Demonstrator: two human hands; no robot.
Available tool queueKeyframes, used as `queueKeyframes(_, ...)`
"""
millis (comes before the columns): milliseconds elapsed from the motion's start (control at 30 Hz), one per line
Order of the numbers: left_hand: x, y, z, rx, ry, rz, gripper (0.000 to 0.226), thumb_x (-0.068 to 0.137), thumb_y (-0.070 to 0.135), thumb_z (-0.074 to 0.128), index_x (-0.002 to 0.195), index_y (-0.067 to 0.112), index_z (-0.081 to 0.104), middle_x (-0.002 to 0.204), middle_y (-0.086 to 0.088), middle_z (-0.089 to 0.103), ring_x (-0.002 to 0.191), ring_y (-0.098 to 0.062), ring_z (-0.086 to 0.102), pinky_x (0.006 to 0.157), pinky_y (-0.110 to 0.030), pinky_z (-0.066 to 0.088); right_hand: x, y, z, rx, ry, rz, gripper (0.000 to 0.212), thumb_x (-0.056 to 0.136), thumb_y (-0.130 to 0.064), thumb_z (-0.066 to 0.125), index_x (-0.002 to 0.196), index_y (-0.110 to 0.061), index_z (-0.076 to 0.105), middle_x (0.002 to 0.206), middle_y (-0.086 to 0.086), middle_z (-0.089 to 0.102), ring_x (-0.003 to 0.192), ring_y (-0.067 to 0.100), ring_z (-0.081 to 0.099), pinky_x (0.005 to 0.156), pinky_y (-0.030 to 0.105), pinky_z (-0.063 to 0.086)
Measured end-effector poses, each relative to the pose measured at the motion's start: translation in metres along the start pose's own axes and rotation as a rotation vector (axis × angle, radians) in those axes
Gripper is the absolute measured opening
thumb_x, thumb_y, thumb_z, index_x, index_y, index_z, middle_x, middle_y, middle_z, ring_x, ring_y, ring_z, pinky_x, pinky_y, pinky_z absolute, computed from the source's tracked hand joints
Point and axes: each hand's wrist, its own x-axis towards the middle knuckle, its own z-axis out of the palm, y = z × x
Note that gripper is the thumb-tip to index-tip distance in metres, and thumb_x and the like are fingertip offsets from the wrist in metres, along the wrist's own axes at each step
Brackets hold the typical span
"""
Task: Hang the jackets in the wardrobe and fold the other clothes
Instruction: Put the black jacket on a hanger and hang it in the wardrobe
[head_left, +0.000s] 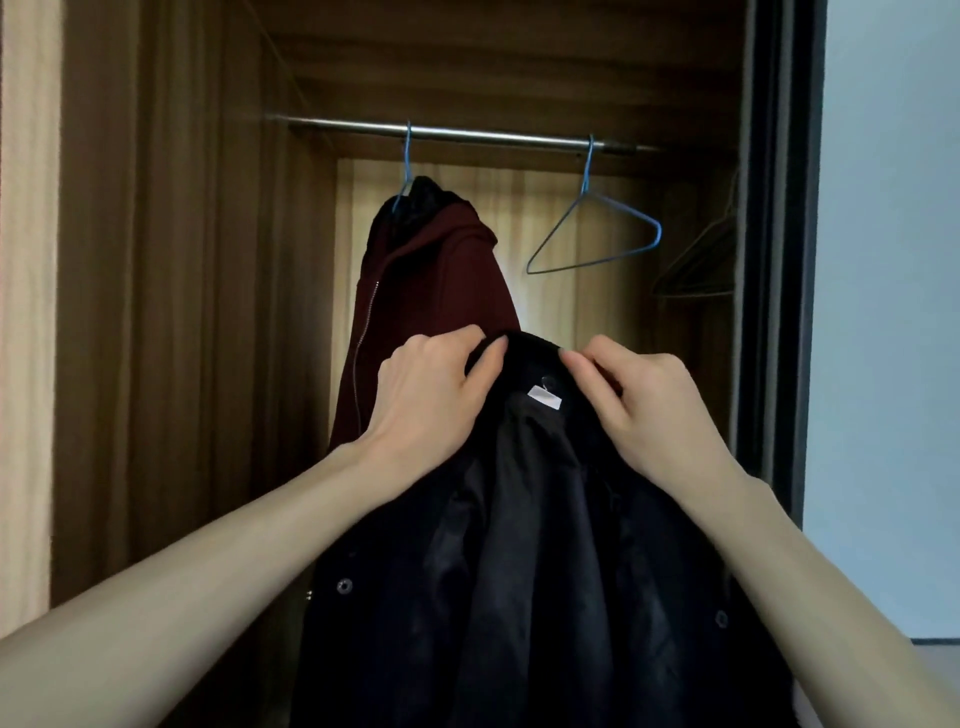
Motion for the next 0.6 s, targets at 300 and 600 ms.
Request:
queueKeyframes(300,0.069,-0.014,0.021,0.024,-0.031,0.085,0.055,0.105,0.042,0.051,0.060,0.020,0.028,0.051,0.004,0.035,0.055,-0.030,0.041,0.056,-0.040,0.033,0.086,0.028,0.005,-0.321,0.262,0.078,0.023,0.108,-0.030,0.050,0.098,-0.013,0.062,0.085,-0.001,0.062,0.080,0.025,0.059,0.062,0.035,0.040)
queueKeyframes(600,0.084,-0.028,0.022,0.111,-0.120,0.189,0.052,0.107,0.044,0.046,0.062,0.024,0.028,0.054,0.005,0.035,0.054,-0.026,0.037,0.058,-0.039,0.038,0.200,0.099,0.000,-0.721,-0.162,0.551,0.052,0.100,-0.031,0.063,0.144,-0.012,0.044,0.135,0.019,0.059,0.126,0.041,0.056,0.102,0.053,0.048)
